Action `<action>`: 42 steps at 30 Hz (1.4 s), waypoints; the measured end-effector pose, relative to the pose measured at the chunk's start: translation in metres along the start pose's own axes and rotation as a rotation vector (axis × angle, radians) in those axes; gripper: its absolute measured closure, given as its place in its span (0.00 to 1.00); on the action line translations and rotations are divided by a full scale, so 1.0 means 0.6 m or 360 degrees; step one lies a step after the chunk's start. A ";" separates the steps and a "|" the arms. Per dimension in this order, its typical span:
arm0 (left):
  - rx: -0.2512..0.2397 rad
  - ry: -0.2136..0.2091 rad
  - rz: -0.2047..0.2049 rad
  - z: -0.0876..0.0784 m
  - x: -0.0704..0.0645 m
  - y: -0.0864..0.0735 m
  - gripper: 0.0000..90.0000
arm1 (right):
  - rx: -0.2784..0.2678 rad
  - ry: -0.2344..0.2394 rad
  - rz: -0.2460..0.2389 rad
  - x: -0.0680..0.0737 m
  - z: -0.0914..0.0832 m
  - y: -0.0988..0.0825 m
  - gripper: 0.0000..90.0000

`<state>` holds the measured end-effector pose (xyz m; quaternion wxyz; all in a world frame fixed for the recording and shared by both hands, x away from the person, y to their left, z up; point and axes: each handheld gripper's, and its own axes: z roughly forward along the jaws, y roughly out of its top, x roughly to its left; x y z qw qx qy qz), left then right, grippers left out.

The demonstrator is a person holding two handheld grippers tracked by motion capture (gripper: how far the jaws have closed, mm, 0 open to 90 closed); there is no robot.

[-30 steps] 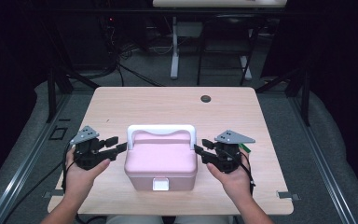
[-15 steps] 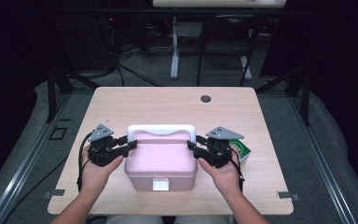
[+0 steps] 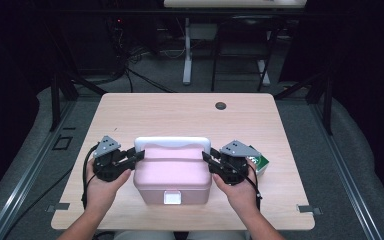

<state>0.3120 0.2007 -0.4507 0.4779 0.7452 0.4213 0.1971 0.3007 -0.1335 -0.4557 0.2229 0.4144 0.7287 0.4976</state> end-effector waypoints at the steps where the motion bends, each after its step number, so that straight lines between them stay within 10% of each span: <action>1: 0.0002 -0.0002 0.0003 -0.001 0.000 0.000 0.79 | -0.0004 -0.0003 -0.0009 0.001 -0.001 0.000 0.80; 28: -0.0016 0.0006 0.0003 -0.021 0.006 0.039 0.77 | -0.0078 0.0016 0.0013 0.009 -0.010 0.032 0.82; 42: -0.0098 0.0069 -0.0031 -0.114 0.033 -0.003 0.84 | -0.0075 0.0029 0.0045 0.004 -0.008 0.041 0.82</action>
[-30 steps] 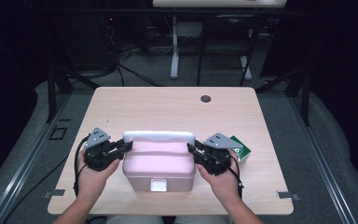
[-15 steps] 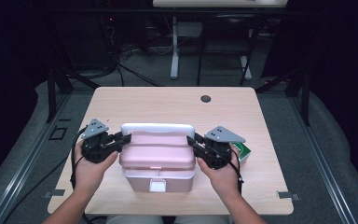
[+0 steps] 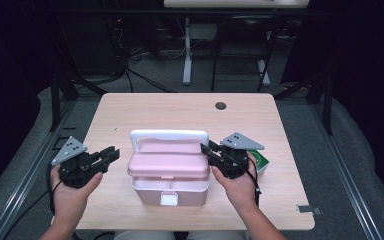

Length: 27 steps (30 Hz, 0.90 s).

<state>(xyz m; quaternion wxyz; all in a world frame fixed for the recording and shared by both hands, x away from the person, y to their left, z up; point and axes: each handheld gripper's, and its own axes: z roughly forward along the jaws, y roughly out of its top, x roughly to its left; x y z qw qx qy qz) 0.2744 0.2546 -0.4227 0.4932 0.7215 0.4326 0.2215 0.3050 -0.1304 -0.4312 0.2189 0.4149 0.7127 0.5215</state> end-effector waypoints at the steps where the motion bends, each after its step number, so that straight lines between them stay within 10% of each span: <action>1: 0.0011 -0.0002 0.0002 -0.001 0.000 -0.006 0.86 | 0.0001 0.0000 -0.0001 0.000 0.000 0.001 0.82; 11: 0.0126 -0.0053 -0.0015 0.027 -0.014 -0.059 0.96 | -0.0001 0.0011 0.0024 -0.005 0.002 0.005 0.82; 27: 0.0144 -0.0157 0.0037 0.064 -0.057 -0.053 0.98 | -0.0012 0.0006 0.0026 -0.006 0.004 0.004 0.81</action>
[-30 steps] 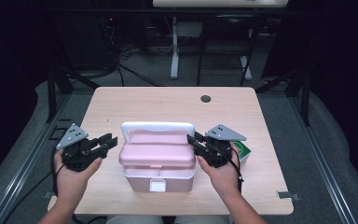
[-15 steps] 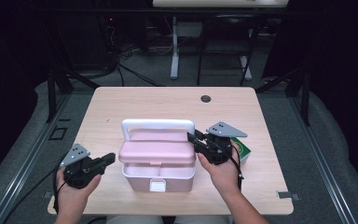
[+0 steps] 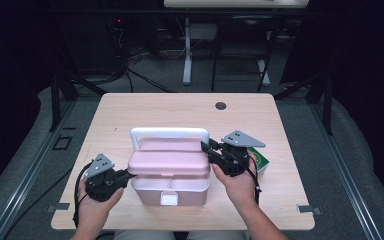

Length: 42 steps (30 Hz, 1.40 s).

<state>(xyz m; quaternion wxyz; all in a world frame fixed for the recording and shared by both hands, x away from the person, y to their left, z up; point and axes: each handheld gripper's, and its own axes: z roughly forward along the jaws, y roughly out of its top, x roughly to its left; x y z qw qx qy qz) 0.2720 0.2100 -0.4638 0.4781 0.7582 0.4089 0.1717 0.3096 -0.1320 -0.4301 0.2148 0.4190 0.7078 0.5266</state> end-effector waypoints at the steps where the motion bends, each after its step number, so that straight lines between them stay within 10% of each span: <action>1: 0.0004 -0.0008 0.0010 0.001 -0.003 0.002 0.98 | 0.0000 0.0000 -0.0001 0.000 0.000 0.000 0.81; 26: -0.0060 0.0011 0.0034 0.001 -0.006 0.043 0.98 | -0.0053 -0.0078 -0.0055 0.000 -0.065 -0.052 0.94; 42: -0.0063 0.0033 -0.0001 0.009 0.013 0.103 0.98 | 0.0104 0.0015 -0.0093 0.033 -0.051 -0.111 0.97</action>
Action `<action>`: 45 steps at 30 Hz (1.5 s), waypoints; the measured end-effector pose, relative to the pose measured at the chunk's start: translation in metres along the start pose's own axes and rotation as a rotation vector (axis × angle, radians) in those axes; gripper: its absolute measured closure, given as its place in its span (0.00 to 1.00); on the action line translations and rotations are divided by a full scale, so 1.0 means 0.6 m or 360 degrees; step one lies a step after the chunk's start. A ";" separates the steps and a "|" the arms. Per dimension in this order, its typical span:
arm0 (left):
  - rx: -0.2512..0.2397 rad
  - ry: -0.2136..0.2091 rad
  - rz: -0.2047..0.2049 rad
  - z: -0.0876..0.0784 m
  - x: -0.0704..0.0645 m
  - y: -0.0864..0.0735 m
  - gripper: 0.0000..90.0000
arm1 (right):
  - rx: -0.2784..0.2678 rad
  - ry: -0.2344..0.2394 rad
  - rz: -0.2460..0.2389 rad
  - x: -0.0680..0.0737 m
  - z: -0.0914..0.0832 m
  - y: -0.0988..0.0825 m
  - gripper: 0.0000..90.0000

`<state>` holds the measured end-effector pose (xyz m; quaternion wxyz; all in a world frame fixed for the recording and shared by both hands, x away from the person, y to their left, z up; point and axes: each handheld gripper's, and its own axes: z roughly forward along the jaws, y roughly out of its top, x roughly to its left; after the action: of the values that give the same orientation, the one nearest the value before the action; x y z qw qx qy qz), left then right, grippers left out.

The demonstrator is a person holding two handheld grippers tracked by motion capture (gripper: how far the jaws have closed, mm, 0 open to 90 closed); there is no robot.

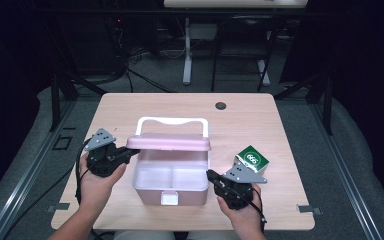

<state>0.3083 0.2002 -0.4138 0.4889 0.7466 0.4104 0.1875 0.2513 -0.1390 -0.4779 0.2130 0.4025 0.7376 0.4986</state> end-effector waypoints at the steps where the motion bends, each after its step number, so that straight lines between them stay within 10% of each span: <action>1: 0.0001 0.0001 0.0005 0.001 0.001 0.003 0.98 | 0.0007 0.0008 -0.0001 0.001 0.002 -0.001 0.97; 45: 0.0051 0.0092 0.0046 0.030 0.020 0.068 0.97 | 0.0110 0.0108 -0.0081 0.020 0.050 -0.015 1.00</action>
<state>0.3454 0.1919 -0.3874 0.4620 0.7543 0.4167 0.2095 0.2623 -0.1139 -0.4974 0.1864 0.3737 0.7711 0.4807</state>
